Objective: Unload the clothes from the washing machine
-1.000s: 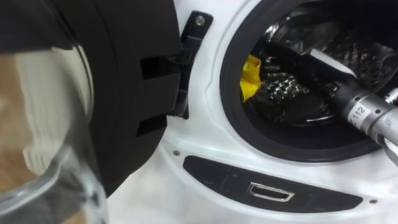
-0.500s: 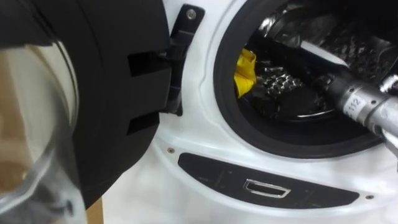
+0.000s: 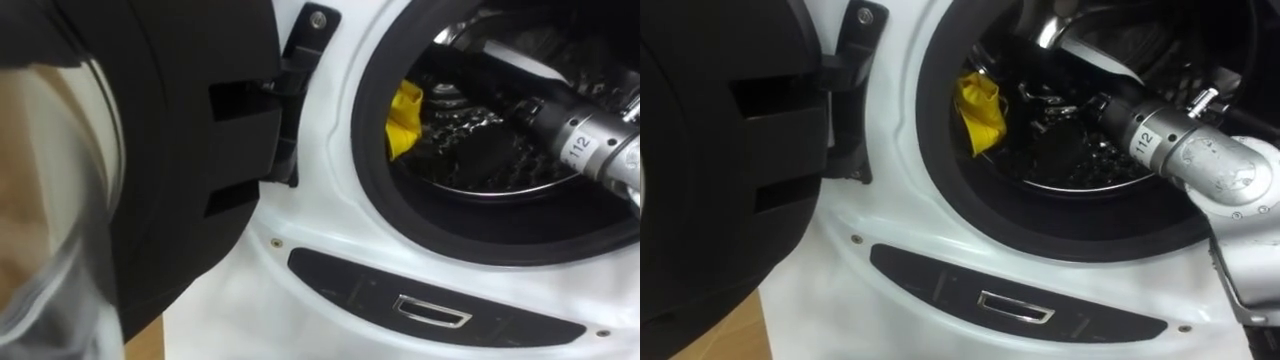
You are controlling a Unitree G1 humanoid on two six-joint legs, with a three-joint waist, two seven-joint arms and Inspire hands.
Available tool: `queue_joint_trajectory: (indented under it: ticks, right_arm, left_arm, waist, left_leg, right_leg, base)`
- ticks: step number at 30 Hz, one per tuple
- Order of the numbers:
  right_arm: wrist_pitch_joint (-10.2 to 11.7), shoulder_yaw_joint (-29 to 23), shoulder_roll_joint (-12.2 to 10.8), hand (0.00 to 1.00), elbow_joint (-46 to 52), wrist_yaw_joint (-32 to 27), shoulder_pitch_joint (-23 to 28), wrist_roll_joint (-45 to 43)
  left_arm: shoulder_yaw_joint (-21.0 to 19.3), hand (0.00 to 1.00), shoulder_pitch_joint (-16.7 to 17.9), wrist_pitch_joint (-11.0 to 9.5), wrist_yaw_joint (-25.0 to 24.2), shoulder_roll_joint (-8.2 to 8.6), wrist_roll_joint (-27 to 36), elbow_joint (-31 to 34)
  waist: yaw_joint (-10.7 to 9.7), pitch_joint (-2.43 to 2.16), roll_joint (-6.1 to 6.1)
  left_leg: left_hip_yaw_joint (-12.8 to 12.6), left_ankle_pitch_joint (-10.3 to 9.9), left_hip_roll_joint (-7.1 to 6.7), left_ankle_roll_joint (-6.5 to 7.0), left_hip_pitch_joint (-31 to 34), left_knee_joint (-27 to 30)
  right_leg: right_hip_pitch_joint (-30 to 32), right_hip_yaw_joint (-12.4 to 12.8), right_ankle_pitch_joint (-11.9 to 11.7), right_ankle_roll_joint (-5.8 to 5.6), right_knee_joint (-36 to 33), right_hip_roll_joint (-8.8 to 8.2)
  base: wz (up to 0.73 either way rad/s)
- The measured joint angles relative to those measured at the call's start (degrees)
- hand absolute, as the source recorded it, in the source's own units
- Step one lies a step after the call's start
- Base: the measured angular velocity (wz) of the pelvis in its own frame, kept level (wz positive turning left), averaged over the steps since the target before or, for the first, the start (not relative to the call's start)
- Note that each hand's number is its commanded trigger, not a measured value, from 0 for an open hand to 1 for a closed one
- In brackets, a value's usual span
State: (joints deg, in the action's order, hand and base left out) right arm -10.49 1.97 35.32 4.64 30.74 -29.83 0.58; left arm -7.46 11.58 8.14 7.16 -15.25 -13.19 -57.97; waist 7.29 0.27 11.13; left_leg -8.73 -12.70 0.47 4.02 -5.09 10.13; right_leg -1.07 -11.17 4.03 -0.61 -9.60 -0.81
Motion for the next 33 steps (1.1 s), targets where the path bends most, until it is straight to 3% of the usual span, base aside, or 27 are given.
queue_joint_trajectory:
  ticks: [1, 2, 11, 16, 33]
  right_arm:
    - [0.0, 0.2, 0.1, 0.83, 0.0, 0.2, -0.1, 1.0]
    - [0.0, 0.2, 0.1, 1.0, 0.0, 0.3, -0.1, 1.4]
    - [0.0, 1.3, 0.5, 1.0, 0.4, 1.4, -0.3, 2.5]
    - [-0.1, 1.3, 0.5, 1.0, 0.0, 0.0, -0.6, 2.7]
    - [0.0, 1.3, 0.5, 1.0, 0.0, -1.2, -0.6, 4.0]
  left_arm:
    - [0.0, 0.0, 0.1, 0.0, 0.0, -0.2, 0.0, 0.0]
    - [0.0, 0.0, 0.1, 0.0, 0.0, -0.29, 0.0, 0.0]
    - [0.6, 0.0, 0.2, 0.0, 0.0, -1.24, -0.1, 0.1]
    - [1.0, 0.0, 0.4, 0.0, 0.0, -1.26, -0.1, 0.1]
    - [1.0, 0.0, -0.1, -1.1, 0.2, -1.28, 0.0, 0.5]
  waist:
    - [0.0, 0.01, -0.01]
    - [0.0, 0.01, -0.01]
    - [0.5, 0.02, -0.05]
    - [1.0, 0.2, -0.29]
    - [0.8, 0.19, -0.31]
  left_leg:
    - [0.0, 0.0, 0.02, -0.03, -0.1, -0.1]
    - [0.0, 0.0, 0.03, -0.04, -0.1, -0.1]
    - [-0.1, 0.2, 0.03, -0.23, -0.5, -0.5]
    - [0.1, 0.2, 0.03, -0.24, -0.5, -0.6]
    - [0.2, 0.2, 0.09, -0.24, -0.4, -0.9]
  right_leg:
    - [0.0, 0.0, 0.0, 0.01, 0.0, 0.05]
    - [0.0, 0.0, 0.0, 0.01, 0.0, 0.07]
    - [-0.1, 0.0, 0.2, 0.39, -0.1, 0.11]
    - [-0.1, 0.0, 0.3, 0.5, 0.0, 0.12]
    - [0.0, 0.2, 0.3, 0.51, 0.1, 0.22]
  base:
    - [0.0]
    - [0.0]
    - [0.0]
    - [0.0]
    - [0.0]
